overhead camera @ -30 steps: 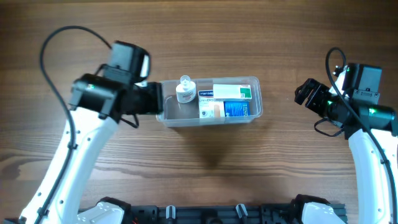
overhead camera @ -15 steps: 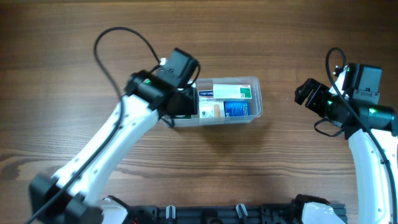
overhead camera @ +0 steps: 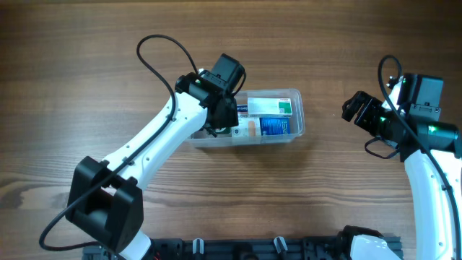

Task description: Pack container

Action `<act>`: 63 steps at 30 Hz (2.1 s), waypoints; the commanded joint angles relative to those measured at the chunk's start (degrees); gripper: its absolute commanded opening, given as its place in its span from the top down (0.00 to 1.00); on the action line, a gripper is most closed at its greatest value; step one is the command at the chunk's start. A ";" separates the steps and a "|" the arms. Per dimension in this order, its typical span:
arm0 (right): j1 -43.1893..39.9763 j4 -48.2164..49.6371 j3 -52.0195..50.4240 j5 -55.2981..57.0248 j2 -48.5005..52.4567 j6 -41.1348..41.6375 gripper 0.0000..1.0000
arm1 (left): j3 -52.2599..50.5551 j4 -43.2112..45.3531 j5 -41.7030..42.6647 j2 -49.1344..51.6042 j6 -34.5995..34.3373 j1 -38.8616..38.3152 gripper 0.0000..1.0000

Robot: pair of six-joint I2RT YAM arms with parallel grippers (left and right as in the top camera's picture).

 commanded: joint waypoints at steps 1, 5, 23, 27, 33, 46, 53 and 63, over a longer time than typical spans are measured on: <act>-0.22 0.15 0.39 -0.72 -0.15 -0.72 0.00 | 0.31 0.00 -2.19 0.42 -1.42 -0.76 0.36; -0.22 0.15 0.39 -0.70 -0.15 -0.70 0.00 | 0.33 -0.31 -2.23 0.44 -1.42 -0.76 0.35; -0.22 0.13 0.39 -0.70 -0.15 -0.70 0.00 | 0.33 -2.47 -2.21 0.35 -1.40 -0.76 0.09; -0.22 0.15 0.39 -0.72 -0.15 -0.72 0.00 | 0.33 -3.45 -2.21 0.26 -1.40 -0.76 0.09; -0.22 0.13 0.39 -0.70 -0.15 -0.70 0.00 | 0.33 -7.02 1.40 0.24 -1.40 -0.76 0.33; -0.22 0.15 0.39 -0.70 -0.15 -0.70 0.00 | -0.37 -6.27 -7.39 0.31 -0.94 -2.12 0.96; -0.22 0.15 0.39 -0.70 -0.15 -0.70 0.00 | -5.81 0.76 -9.79 0.31 0.59 -3.78 0.96; -0.22 0.15 0.39 -0.70 -0.15 -0.72 0.00 | -9.92 6.08 -9.73 0.33 0.59 -3.87 0.96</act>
